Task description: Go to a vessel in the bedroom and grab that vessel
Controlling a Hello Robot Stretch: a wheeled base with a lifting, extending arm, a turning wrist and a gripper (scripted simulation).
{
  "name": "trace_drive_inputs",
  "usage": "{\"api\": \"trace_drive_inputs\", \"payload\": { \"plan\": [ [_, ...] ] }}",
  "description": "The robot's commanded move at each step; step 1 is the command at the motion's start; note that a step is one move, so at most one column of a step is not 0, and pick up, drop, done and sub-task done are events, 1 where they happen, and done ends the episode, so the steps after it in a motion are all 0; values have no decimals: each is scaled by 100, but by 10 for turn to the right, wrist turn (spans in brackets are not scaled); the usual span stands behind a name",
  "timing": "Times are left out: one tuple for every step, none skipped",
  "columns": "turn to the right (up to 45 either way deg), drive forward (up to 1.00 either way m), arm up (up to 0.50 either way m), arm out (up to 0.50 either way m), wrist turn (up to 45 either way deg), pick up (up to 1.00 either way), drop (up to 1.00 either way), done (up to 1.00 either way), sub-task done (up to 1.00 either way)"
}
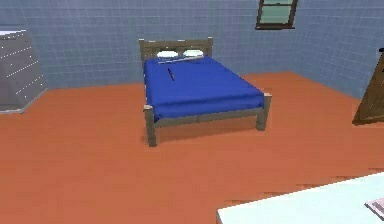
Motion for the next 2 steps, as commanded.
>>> {"api": "trace_drive_inputs", "payload": {
  "plan": [
    [0, 0, 10, 0, 0, 0, 0, 0, 0],
    [0, 0, 0, 0, 0, 0, 0, 100, 0]
  ]
}}
